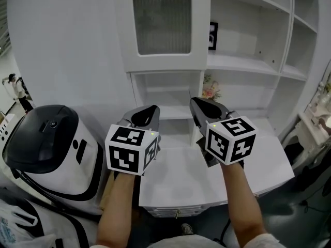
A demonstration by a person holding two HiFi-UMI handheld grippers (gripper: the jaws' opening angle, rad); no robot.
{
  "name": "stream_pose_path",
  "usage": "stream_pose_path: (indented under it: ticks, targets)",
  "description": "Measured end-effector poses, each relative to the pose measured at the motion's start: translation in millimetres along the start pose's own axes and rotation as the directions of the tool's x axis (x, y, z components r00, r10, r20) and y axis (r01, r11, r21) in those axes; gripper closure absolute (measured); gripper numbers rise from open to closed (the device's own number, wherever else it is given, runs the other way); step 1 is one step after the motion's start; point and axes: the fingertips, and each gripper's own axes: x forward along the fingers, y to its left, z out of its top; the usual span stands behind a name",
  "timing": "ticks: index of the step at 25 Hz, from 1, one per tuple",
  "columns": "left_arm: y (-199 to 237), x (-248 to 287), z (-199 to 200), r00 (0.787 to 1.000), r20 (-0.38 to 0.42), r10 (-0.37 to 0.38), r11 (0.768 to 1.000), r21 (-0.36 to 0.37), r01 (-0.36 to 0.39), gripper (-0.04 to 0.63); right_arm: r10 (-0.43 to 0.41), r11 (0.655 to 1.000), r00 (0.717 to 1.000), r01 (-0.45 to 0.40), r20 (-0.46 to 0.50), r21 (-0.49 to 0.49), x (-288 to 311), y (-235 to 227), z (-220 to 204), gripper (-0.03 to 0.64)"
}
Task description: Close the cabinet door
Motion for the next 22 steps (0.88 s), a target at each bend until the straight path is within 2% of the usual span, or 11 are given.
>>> stream_pose_path:
  ticks: [22]
  targets:
    - [5.1,-9.2,1.5,0.999,0.006,0.033,0.999,-0.013,-0.033,0.598,0.009,1.0,1.0,-0.009,0.0,0.019,-11.8,-3.3,-4.7,0.615]
